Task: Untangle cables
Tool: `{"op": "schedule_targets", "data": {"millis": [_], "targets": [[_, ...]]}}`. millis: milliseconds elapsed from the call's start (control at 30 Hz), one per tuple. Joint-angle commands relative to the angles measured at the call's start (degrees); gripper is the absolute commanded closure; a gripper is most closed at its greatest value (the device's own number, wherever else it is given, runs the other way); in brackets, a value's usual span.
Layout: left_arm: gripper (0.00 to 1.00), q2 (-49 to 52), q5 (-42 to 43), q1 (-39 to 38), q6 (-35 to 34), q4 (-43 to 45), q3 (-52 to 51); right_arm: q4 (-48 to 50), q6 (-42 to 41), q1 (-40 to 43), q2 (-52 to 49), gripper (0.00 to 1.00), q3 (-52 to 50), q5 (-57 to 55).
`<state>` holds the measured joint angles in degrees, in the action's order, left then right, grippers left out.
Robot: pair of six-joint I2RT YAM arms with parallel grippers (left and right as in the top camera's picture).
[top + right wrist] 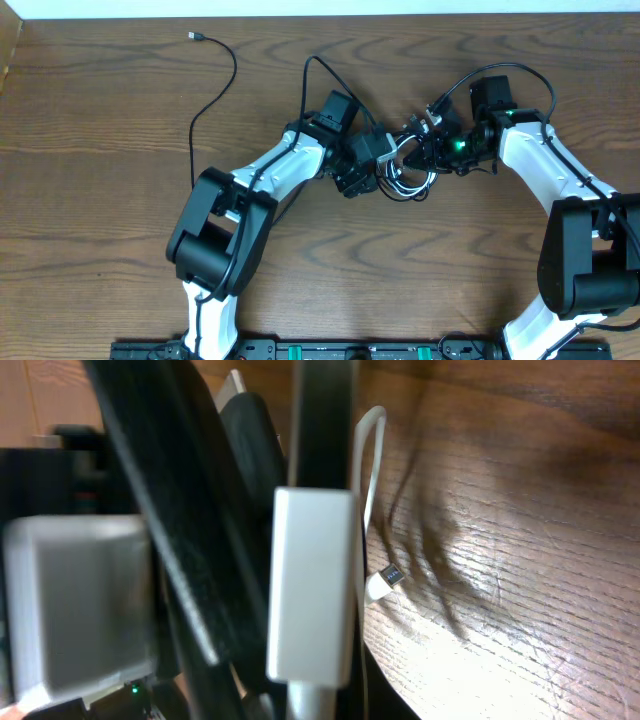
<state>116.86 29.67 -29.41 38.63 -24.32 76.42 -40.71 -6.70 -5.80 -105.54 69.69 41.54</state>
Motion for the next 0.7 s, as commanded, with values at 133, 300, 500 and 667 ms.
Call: {"op": "schedule_targets", "data": {"millis": [133, 300, 500, 667], "targets": [[0.52, 1.66, -0.31, 0.07, 0.55, 1.99, -0.46, 0.00, 1.03, 0.13, -0.24, 0.96, -0.07, 0.98], [0.93, 1.64, -1.01, 0.09, 0.50, 3.89, -0.46, 0.00, 1.01, 0.13, -0.24, 0.96, -0.07, 0.42], [0.93, -3.45, -6.45, 0.46, -7.23, 3.85, -0.42, -0.02, -2.19, 0.13, -0.24, 0.96, -0.07, -6.29], [0.93, -15.15, -6.62, 1.92, -19.65, 3.61, -0.42, -0.02, -11.67, 0.13, -0.24, 0.86, -0.07, -20.04]]}}
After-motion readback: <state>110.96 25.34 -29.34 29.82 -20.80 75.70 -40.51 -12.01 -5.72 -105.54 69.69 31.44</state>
